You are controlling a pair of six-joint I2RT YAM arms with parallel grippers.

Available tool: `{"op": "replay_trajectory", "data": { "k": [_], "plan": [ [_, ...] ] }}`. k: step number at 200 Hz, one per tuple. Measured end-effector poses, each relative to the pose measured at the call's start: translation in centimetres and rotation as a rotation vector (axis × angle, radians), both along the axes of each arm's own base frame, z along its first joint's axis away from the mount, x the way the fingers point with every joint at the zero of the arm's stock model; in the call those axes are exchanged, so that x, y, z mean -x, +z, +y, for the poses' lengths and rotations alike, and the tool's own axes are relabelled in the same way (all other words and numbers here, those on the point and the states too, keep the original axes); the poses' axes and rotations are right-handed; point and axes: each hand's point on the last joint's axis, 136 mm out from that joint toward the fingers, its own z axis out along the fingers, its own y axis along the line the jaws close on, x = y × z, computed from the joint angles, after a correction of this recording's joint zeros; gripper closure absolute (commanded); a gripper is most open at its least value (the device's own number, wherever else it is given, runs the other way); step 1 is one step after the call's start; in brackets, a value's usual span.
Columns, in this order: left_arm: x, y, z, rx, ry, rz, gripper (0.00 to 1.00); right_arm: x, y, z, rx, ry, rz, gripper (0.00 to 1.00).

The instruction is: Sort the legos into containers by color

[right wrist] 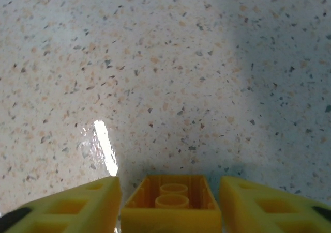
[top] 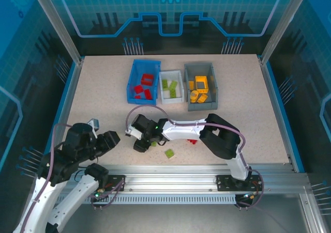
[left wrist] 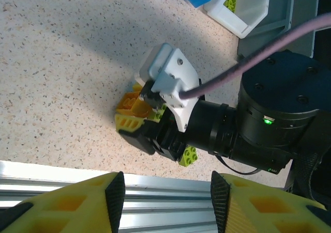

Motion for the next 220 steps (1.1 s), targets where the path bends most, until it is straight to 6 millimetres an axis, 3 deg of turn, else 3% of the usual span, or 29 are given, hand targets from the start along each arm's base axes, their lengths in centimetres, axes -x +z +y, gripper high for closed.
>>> {"op": "replay_trajectory", "data": {
  "k": [49, 69, 82, 98, 107, 120, 130, 148, 171, 191, 220],
  "plan": [
    [-0.4, 0.5, -0.8, 0.032, -0.027, -0.01, 0.48, 0.1, 0.8, -1.1, -0.006, -0.041, -0.003, 0.66],
    [-1.3, 1.0, -1.9, 0.063, -0.055, -0.017, 0.46, -0.4, 4.0, -2.9, -0.043, -0.092, -0.035, 0.66],
    [-2.5, 1.3, -2.9, 0.081, -0.079, -0.012, 0.46, -1.8, 7.7, -4.6, -0.099, -0.156, -0.079, 0.67],
    [-4.4, 1.4, -4.3, 0.102, -0.107, 0.008, 0.46, -4.5, 12.9, -7.6, -0.184, -0.273, -0.15, 0.67],
    [-5.7, 1.5, -5.3, 0.114, -0.127, 0.021, 0.46, -6.8, 15.8, -10.4, -0.228, -0.372, -0.195, 0.67],
    [-7.7, 1.9, -6.9, 0.123, -0.159, 0.019, 0.46, -9.8, 18.6, -14.9, -0.259, -0.522, -0.252, 0.66],
    [-8.9, 2.3, -8.4, 0.126, -0.198, 0.009, 0.46, -11.9, 19.7, -18.4, -0.26, -0.637, -0.28, 0.66],
    [-10.8, 3.6, -12.0, 0.124, -0.291, -0.028, 0.46, -15.1, 19.2, -24.5, -0.206, -0.841, -0.286, 0.66],
    [-12.8, 5.3, -17.3, 0.119, -0.407, -0.1, 0.47, -18.1, 15.4, -30.5, -0.074, -1.037, -0.22, 0.66],
    [-14.0, 5.5, -20.8, 0.109, -0.462, -0.138, 0.47, -20.1, 12.4, -32.2, 0.007, -1.103, -0.155, 0.66],
    [-15.2, 4.2, -23.5, 0.078, -0.49, -0.148, 0.47, -23.8, 10.2, -31.7, -0.011, -1.122, -0.079, 0.66]
  ]
}}
